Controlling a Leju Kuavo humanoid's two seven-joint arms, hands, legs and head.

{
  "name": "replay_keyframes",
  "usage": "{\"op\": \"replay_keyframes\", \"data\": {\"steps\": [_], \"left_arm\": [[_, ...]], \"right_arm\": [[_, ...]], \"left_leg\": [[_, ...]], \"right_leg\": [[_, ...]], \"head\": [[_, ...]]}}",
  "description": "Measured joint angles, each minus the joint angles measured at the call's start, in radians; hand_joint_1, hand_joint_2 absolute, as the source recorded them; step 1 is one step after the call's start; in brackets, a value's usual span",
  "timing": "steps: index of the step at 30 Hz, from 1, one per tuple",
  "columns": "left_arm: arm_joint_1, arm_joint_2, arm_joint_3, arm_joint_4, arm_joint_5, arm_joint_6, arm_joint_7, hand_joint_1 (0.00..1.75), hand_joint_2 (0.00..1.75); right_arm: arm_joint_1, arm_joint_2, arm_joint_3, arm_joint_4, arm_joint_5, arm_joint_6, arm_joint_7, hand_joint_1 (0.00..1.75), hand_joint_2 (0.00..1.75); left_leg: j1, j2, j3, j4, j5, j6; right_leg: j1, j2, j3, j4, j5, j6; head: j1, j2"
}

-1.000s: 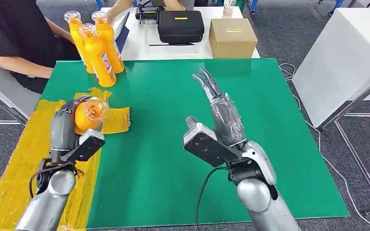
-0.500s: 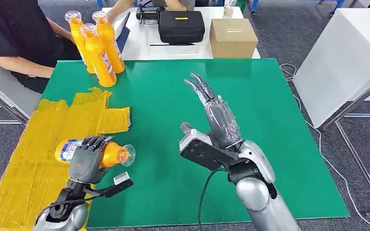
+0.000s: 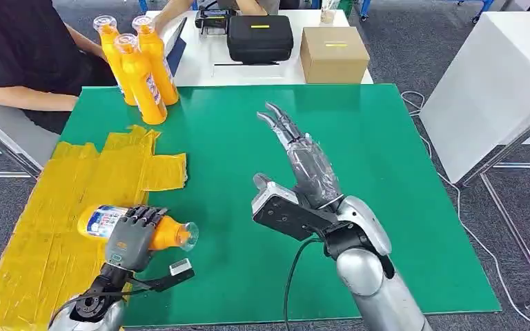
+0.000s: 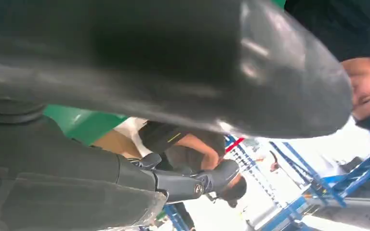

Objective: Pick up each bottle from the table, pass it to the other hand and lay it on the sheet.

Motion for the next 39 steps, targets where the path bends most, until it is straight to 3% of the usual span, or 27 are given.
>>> {"op": "replay_keyframes", "data": {"steps": [7, 8, 9, 10, 17, 30, 35, 39], "left_arm": [[-0.141, 0.000, 0.005, 0.246, -0.032, 0.007, 0.065, 1.75, 1.75], [-0.162, 0.000, 0.010, 0.274, -0.034, 0.001, 0.074, 1.59, 1.75], [-0.179, 0.000, 0.013, 0.299, -0.034, -0.003, 0.080, 0.09, 1.75], [-0.195, 0.000, 0.016, 0.318, -0.034, -0.011, 0.086, 0.00, 0.00], [-0.269, -0.003, 0.021, 0.415, -0.090, -0.083, 0.173, 0.00, 0.00], [-0.283, -0.007, 0.060, 0.443, -0.107, -0.101, 0.163, 0.00, 0.00], [-0.276, -0.011, 0.073, 0.443, -0.094, -0.085, 0.136, 0.00, 0.00], [-0.240, -0.037, 0.136, 0.382, 0.149, -0.167, 0.003, 0.00, 0.00]], "right_arm": [[-0.006, 0.014, 0.012, 0.000, 0.003, 0.021, 0.001, 0.00, 0.00], [-0.005, 0.013, 0.015, 0.000, 0.003, 0.021, -0.002, 0.00, 0.00], [-0.004, 0.013, 0.017, 0.000, 0.003, 0.021, -0.006, 0.00, 0.00], [-0.003, 0.014, 0.019, 0.000, 0.003, 0.021, -0.011, 0.00, 0.00], [0.000, 0.013, 0.024, 0.005, 0.000, 0.021, -0.038, 0.00, 0.00], [0.016, 0.004, 0.027, 0.008, -0.003, 0.020, -0.051, 0.00, 0.00], [0.019, 0.001, 0.028, 0.010, -0.004, 0.012, -0.056, 0.00, 0.00], [0.036, -0.004, 0.027, 0.013, 0.011, -0.023, -0.064, 0.00, 0.00]], "left_leg": [[0.000, 0.000, 0.001, 0.000, 0.001, 0.000], [0.000, 0.000, 0.001, 0.000, 0.001, 0.000], [0.000, 0.000, 0.001, 0.000, 0.001, 0.000], [0.000, 0.000, 0.001, 0.000, 0.001, 0.000], [0.000, -0.001, 0.002, 0.000, 0.000, 0.000], [0.000, -0.001, 0.006, 0.000, 0.002, 0.000], [0.000, -0.001, 0.006, 0.000, 0.001, 0.000], [-0.001, -0.003, 0.006, 0.000, 0.001, 0.000]], "right_leg": [[0.000, 0.000, 0.000, 0.001, 0.000, 0.000], [0.000, 0.000, 0.000, 0.001, 0.000, 0.000], [0.000, 0.000, 0.000, 0.001, 0.000, 0.000], [0.000, 0.000, 0.000, 0.001, 0.000, 0.000], [0.000, -0.002, 0.003, 0.000, 0.000, 0.000], [0.000, -0.002, 0.006, 0.001, 0.000, 0.000], [0.000, -0.002, 0.006, 0.001, 0.000, 0.000], [0.000, -0.003, 0.007, 0.000, 0.000, 0.000]], "head": [[0.000, 0.000], [0.000, 0.000], [0.000, 0.000], [0.000, 0.000], [0.000, 0.000], [0.000, 0.000], [0.000, 0.000], [0.000, 0.000]]}}
